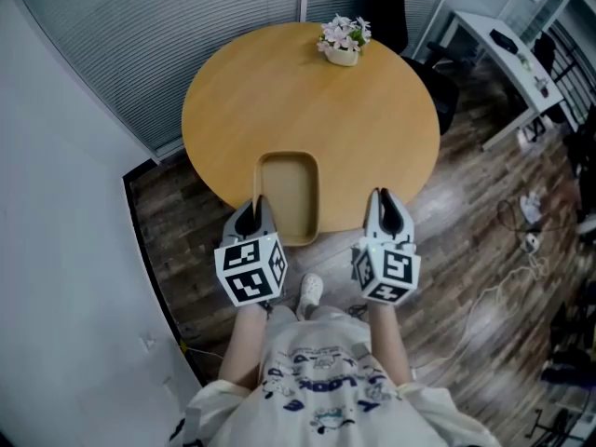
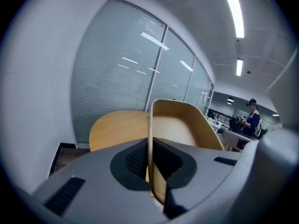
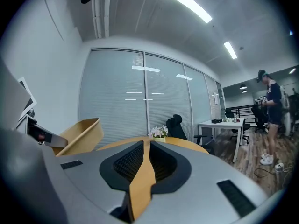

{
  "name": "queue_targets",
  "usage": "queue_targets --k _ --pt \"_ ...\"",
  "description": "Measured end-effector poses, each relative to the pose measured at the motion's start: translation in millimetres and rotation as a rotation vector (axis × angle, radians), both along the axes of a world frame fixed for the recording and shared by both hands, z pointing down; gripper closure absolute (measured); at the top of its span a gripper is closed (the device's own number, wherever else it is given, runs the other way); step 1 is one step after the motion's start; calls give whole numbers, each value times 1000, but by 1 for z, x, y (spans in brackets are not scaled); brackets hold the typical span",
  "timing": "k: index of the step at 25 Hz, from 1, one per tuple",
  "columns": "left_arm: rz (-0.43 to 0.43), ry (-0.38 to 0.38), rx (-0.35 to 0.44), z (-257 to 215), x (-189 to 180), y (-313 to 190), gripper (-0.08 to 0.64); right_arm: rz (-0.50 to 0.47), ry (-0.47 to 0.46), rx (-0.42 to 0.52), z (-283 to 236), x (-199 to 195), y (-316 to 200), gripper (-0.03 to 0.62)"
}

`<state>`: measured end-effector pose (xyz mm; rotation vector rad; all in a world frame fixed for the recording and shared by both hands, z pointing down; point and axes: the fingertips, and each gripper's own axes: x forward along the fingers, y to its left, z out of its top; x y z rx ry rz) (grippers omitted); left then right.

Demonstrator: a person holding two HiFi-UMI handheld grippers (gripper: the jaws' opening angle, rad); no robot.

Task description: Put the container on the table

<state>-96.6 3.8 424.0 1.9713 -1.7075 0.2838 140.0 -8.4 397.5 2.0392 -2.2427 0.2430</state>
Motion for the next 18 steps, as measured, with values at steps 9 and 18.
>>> queue_targets --k 9,18 --pt "-39 -5 -20 5 22 -55 554 -45 -11 -2 3 19 -64 552" --pt "-24 -15 -69 20 38 -80 554 -40 -27 -42 21 31 -88 552"
